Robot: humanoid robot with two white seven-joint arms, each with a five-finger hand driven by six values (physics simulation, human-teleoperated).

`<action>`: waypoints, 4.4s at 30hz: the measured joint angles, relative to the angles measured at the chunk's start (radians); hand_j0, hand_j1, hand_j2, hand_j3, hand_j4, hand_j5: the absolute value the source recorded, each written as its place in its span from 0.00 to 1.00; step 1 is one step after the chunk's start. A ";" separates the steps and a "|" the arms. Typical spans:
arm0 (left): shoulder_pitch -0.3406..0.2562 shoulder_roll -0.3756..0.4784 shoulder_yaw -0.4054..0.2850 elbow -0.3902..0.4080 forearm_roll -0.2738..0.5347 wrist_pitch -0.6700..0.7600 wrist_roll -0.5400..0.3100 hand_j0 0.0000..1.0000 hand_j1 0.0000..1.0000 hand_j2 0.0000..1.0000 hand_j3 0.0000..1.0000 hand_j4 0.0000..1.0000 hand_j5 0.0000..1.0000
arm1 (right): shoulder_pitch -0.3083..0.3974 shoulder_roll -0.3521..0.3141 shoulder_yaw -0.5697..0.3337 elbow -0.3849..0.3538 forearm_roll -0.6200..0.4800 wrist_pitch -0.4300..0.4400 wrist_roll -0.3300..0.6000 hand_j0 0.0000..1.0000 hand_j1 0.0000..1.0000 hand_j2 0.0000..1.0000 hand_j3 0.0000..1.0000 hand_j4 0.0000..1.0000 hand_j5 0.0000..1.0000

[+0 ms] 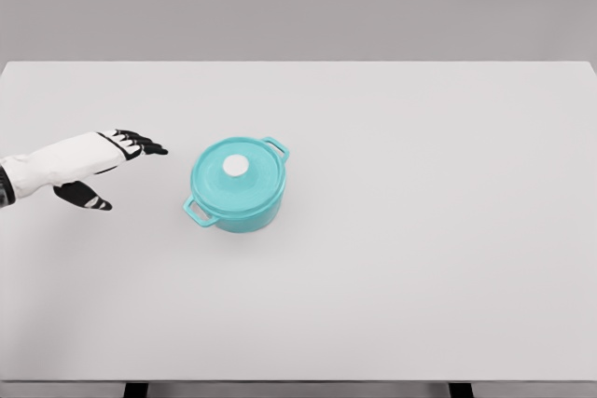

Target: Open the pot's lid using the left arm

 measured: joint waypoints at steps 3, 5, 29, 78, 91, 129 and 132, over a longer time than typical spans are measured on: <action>-0.002 0.000 -0.005 0.000 -0.001 0.000 0.000 1.00 1.00 1.00 1.00 1.00 1.00 | 0.005 0.000 0.000 0.003 0.000 0.001 -0.003 1.00 1.00 1.00 1.00 1.00 1.00; -0.014 -0.001 -0.009 -0.001 -0.002 0.000 0.000 1.00 1.00 1.00 1.00 1.00 1.00 | 0.006 0.000 0.000 0.005 0.000 0.002 -0.004 1.00 1.00 1.00 1.00 1.00 1.00; -0.632 -0.020 -0.684 -0.003 0.281 0.000 0.000 1.00 1.00 1.00 1.00 1.00 1.00 | 0.006 0.000 0.000 0.007 0.000 0.002 -0.005 1.00 1.00 1.00 1.00 1.00 1.00; -0.600 -0.039 -0.737 -0.005 0.132 0.003 0.001 0.61 0.61 0.61 0.61 0.61 0.61 | 0.006 0.000 0.000 0.007 0.000 0.002 -0.005 1.00 1.00 1.00 1.00 1.00 1.00; -0.606 -0.016 -0.727 -0.012 0.127 0.000 0.000 0.39 0.39 0.39 0.39 0.39 0.39 | 0.006 0.000 0.000 0.007 0.000 0.002 -0.005 1.00 1.00 1.00 1.00 1.00 1.00; -0.601 0.193 -0.676 0.121 0.254 0.002 -0.001 1.00 1.00 1.00 1.00 1.00 1.00 | 0.006 0.000 0.000 0.007 0.000 0.002 -0.005 1.00 1.00 1.00 1.00 1.00 1.00; -0.601 0.193 -0.674 0.164 0.261 0.004 -0.003 1.00 1.00 1.00 1.00 1.00 1.00 | 0.006 0.000 0.000 0.007 0.000 0.002 -0.005 1.00 1.00 1.00 1.00 1.00 1.00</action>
